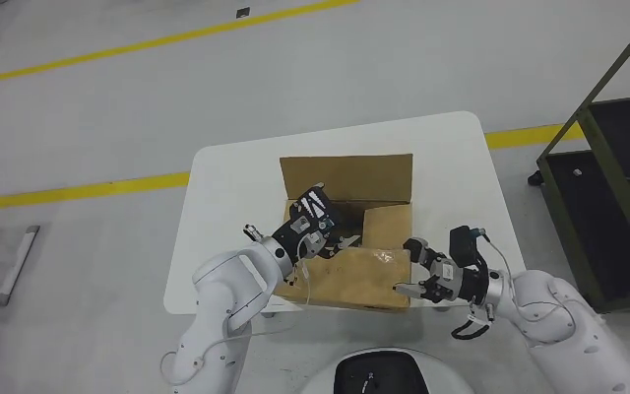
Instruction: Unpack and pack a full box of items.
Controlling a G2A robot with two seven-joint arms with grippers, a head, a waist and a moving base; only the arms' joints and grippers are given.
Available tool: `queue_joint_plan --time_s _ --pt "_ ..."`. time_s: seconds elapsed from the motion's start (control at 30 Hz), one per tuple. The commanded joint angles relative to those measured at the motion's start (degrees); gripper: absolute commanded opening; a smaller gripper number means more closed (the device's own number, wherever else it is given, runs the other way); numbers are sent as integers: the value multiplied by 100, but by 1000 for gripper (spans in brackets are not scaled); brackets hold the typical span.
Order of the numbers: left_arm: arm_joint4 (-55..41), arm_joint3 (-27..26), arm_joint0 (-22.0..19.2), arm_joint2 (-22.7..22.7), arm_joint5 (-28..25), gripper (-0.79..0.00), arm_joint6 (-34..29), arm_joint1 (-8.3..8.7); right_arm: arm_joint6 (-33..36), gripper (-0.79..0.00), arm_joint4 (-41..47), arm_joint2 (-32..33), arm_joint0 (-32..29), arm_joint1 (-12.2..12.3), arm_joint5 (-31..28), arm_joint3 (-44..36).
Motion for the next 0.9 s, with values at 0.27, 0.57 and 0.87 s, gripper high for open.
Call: queue_joint_plan --time_s 0.27,0.57,0.87 --pt "0 0 0 0 0 0 0 0 231 -413 216 -80 78 69 13 8" --pt "0 0 0 0 0 0 0 0 596 -446 304 -239 155 133 88 15" --pt "0 0 0 0 0 0 0 0 985 -425 584 -453 288 187 253 18"
